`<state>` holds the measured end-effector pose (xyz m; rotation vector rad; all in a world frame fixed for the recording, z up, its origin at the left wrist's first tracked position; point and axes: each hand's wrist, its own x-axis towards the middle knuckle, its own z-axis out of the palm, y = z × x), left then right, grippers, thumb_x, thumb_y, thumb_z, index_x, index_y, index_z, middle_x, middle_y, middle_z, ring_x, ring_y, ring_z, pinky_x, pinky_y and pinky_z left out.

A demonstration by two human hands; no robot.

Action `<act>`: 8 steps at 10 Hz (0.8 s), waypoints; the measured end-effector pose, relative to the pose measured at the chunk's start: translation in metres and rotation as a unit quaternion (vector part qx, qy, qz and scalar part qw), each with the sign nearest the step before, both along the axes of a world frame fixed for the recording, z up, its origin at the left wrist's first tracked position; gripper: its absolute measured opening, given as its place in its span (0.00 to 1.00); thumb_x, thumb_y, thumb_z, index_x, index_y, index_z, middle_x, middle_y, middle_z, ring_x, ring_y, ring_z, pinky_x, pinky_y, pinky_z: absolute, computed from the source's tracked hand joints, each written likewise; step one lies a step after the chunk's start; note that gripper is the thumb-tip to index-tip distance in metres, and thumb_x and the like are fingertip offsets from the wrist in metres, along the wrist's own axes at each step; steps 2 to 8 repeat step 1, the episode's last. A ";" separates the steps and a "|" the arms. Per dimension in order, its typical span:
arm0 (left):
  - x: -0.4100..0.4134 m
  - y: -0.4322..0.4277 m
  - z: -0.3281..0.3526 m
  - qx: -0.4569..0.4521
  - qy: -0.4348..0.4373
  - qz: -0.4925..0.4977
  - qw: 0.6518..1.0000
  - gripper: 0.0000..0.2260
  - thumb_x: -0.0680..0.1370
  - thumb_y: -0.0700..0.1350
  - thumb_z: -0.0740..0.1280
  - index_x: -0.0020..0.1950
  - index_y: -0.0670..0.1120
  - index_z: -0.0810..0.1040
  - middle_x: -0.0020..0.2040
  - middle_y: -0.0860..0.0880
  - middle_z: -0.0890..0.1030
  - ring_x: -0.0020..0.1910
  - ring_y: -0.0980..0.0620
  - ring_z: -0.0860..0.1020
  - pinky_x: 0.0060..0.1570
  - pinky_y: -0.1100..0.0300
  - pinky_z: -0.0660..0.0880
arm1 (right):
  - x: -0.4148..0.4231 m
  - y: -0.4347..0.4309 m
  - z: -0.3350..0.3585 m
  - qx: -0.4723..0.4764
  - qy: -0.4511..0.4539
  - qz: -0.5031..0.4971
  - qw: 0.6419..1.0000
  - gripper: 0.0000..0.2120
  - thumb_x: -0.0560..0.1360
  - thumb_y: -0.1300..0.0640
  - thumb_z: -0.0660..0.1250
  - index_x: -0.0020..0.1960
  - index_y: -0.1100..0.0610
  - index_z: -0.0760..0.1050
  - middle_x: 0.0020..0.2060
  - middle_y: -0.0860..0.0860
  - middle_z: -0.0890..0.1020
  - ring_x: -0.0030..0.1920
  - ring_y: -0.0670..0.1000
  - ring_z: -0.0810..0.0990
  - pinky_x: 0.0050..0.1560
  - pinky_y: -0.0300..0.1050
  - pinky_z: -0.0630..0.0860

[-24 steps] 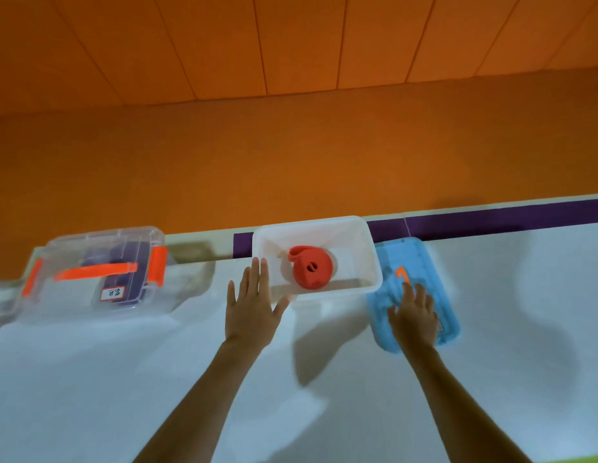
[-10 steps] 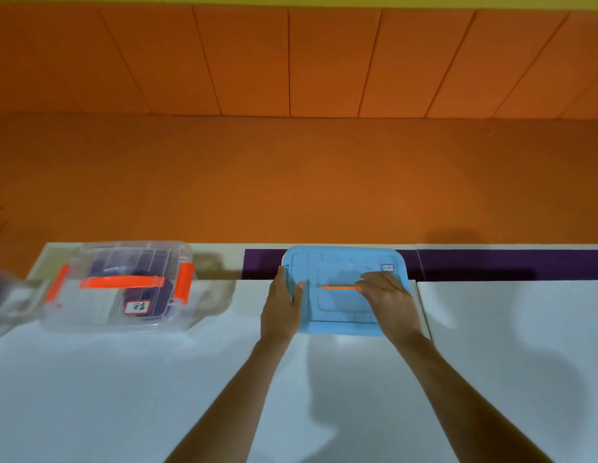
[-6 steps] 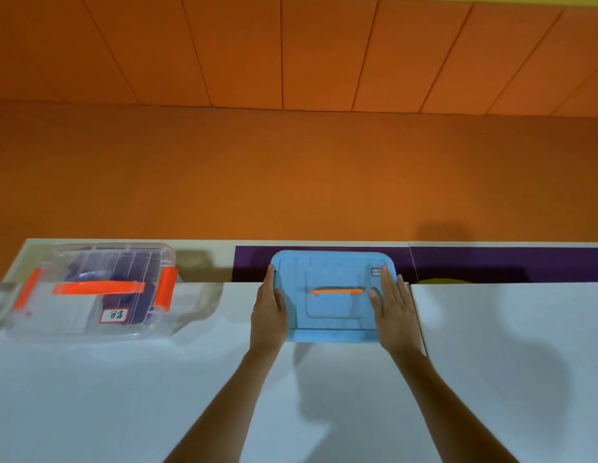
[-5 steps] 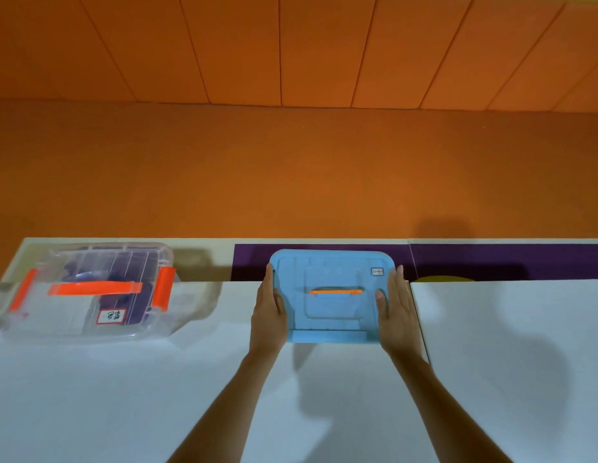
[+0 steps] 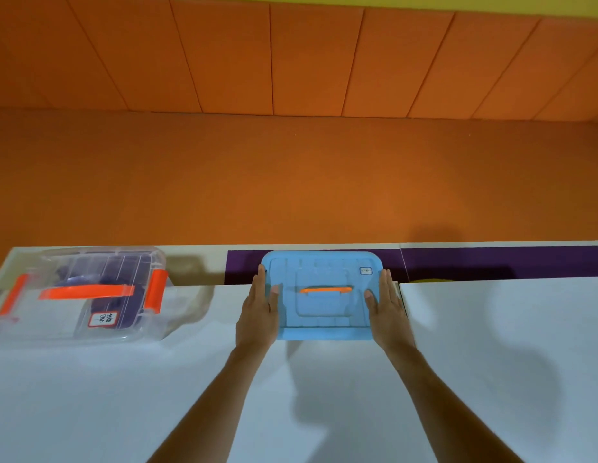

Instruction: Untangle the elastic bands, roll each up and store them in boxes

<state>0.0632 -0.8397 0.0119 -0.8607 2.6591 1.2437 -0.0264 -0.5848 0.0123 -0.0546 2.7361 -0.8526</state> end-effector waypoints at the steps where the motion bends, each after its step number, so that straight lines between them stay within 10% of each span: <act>1: 0.007 -0.008 0.021 -0.109 -0.032 -0.066 0.991 0.33 0.84 0.65 0.38 0.87 0.55 0.43 0.87 0.48 0.52 0.84 0.44 0.57 0.76 0.42 0.69 | -0.005 0.009 0.009 0.031 -0.015 0.017 0.999 0.31 0.87 0.42 0.51 0.86 0.51 0.48 0.85 0.49 0.53 0.85 0.54 0.50 0.83 0.55 0.52; 8: 0.007 -0.008 0.021 -0.109 -0.032 -0.066 0.991 0.33 0.84 0.65 0.38 0.87 0.55 0.43 0.87 0.48 0.52 0.84 0.44 0.57 0.76 0.42 0.69 | -0.005 0.009 0.009 0.031 -0.015 0.017 0.999 0.31 0.87 0.42 0.51 0.86 0.51 0.48 0.85 0.49 0.53 0.85 0.54 0.50 0.83 0.55 0.52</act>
